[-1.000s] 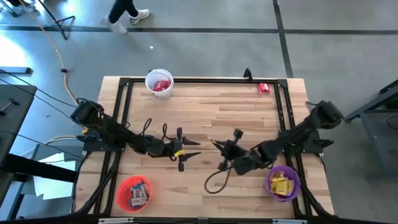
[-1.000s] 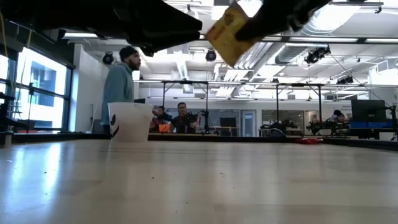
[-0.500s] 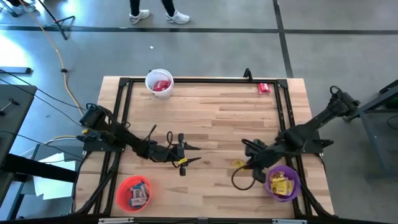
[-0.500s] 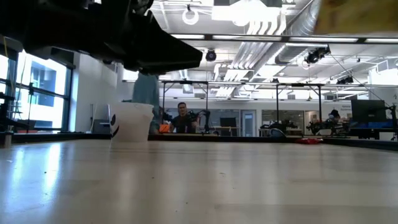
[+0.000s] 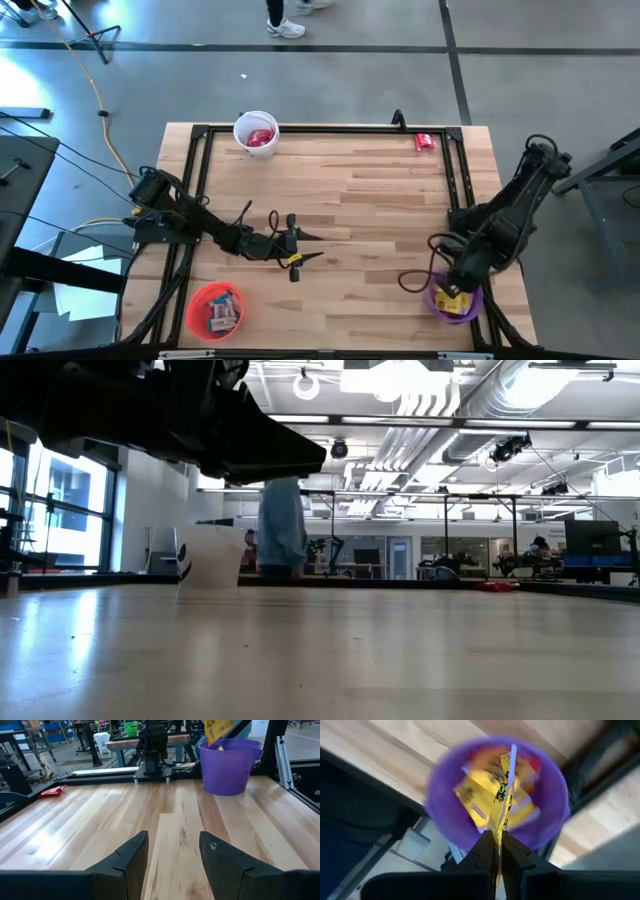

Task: Sort candy
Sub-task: Put the yellow candy into the purple bucket, then put the red candy into the white bucket

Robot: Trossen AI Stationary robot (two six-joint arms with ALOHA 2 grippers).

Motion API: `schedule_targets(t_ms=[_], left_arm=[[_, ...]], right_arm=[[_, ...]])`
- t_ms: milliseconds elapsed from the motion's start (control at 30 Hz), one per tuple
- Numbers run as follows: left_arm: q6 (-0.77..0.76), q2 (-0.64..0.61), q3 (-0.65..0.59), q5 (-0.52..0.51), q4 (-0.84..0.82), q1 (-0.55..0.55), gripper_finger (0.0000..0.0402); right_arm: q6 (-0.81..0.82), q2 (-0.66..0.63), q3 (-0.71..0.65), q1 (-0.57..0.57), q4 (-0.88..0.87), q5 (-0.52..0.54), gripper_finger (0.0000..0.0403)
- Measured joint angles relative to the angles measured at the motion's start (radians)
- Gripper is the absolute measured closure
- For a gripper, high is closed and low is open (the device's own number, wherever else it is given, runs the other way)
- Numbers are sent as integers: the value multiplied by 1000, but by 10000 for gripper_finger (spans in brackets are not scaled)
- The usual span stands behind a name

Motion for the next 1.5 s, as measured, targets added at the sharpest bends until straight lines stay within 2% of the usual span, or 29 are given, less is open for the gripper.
schedule_targets(t_ms=[200,367,567,733,900,1000,1133,1267,1400,1500], left_arm=[[0,0,0,0,0,5,236],[-10,0,0,0,-1,5,236],[-25,0,0,0,-1,5,236],[-44,0,0,0,-3,5,236],[-12,0,-2,0,-15,8,238],[-18,-1,-31,44,16,37,253],[-78,-1,-137,136,147,101,294],[-85,-1,-256,201,340,139,344],[-49,-1,-328,215,491,143,387],[-42,-1,-347,215,538,142,398]], right_arm=[[143,3,-88,57,43,-29,398],[151,3,-206,63,188,-90,396],[165,3,-332,63,334,-114,389],[149,4,-358,63,367,-139,335],[154,5,-304,63,359,-139,257],[154,5,-254,63,339,-132,230],[117,5,-176,63,233,-54,231],[-2,5,-107,44,148,76,263],[-246,4,-78,-43,93,277,314],[-480,4,-78,-169,81,402,359]])
